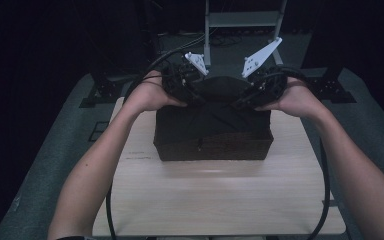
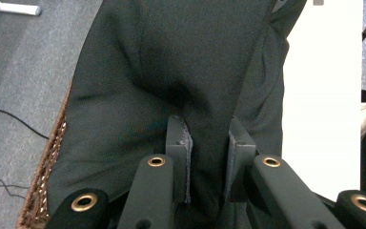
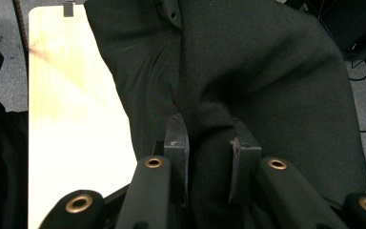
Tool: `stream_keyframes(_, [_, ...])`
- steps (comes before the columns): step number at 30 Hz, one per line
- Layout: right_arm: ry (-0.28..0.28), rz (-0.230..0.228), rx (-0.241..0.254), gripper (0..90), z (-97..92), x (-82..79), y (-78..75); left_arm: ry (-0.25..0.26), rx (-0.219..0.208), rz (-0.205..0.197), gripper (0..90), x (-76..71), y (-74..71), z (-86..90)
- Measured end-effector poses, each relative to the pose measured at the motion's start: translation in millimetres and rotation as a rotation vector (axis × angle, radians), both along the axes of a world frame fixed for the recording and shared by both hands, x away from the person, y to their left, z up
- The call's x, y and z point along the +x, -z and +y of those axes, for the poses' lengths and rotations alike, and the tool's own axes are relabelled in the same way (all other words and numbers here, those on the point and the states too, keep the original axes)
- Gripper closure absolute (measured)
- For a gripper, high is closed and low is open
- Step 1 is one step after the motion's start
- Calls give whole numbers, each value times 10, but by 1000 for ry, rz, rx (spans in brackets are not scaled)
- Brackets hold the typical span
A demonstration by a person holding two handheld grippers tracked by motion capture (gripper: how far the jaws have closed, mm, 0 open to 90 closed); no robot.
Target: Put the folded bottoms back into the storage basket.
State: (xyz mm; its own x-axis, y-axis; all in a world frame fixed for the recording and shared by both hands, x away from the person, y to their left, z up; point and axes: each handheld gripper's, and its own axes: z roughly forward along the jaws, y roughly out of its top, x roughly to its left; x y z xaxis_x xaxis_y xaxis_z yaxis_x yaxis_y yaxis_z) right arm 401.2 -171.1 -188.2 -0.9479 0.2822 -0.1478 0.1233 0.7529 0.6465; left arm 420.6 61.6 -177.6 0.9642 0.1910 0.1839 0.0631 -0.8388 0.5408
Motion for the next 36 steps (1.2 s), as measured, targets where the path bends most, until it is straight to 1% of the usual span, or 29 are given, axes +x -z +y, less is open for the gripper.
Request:
stream_keyframes(1, [3, -2, -1, 735, 0, 45, -15, -2, 3, -5, 762, 24, -13, 0])
stream_keyframes(2, [3, -2, -1, 735, 0, 45, -15, -2, 5, -5, 762, 38, -20, 0])
stream_keyframes(3, [2, -1, 4, 735, 0, 82, -24, -5, 2, -6, 762, 80, -33, 3])
stream_keyframes(6, [3, -7, 3, 735, 5, 128, -38, -2, 9, -8, 762, 115, -45, 1])
stream_keyframes(7, [6, -4, 5, 735, 9, 139, -40, -12, 6, -4, 761, 136, -51, 2])
stream_keyframes(9, [11, -2, 10, 735, 18, 195, -51, -13, 7, -8, 762, 169, -59, 6])
stream_keyframes(11, [14, -4, 7, 735, 20, 207, -54, -15, 4, -2, 761, 208, -60, 17])
stream_keyframes(16, [18, 0, 1, 735, 45, 294, -65, -22, 6, 2, 762, 287, -59, 22])
stream_keyframes(17, [19, 1, 2, 735, 46, 311, -65, -24, 9, 4, 762, 321, -60, 15])
stream_keyframes(18, [19, 1, 2, 735, 46, 311, -65, -24, 9, 4, 762, 321, -60, 15])
stream_keyframes(19, [21, 1, -1, 735, 46, 327, -66, -24, 18, 4, 762, 344, -66, 1])
stream_keyframes(21, [26, 2, 3, 735, 39, 369, -61, -27, 34, -10, 762, 370, -85, -26])
stream_keyframes(22, [26, 2, 6, 735, 35, 380, -59, -27, 39, -9, 762, 383, -93, -37])
stream_keyframes(26, [36, -1, 23, 735, -15, 448, -57, -18, 47, -11, 762, 459, -124, -75])
stream_keyframes(30, [39, 1, 30, 734, -34, 499, -43, -14, 49, -9, 762, 509, -115, -90])
stream_keyframes(34, [38, 6, 27, 734, -38, 575, 0, -19, 49, -3, 762, 589, -57, -93])
stream_keyframes(35, [37, 7, 24, 734, -33, 619, 32, -22, 51, 3, 762, 632, -27, -92])
stream_keyframes(36, [37, 7, 24, 734, -33, 619, 32, -22, 51, 3, 762, 632, -27, -92])
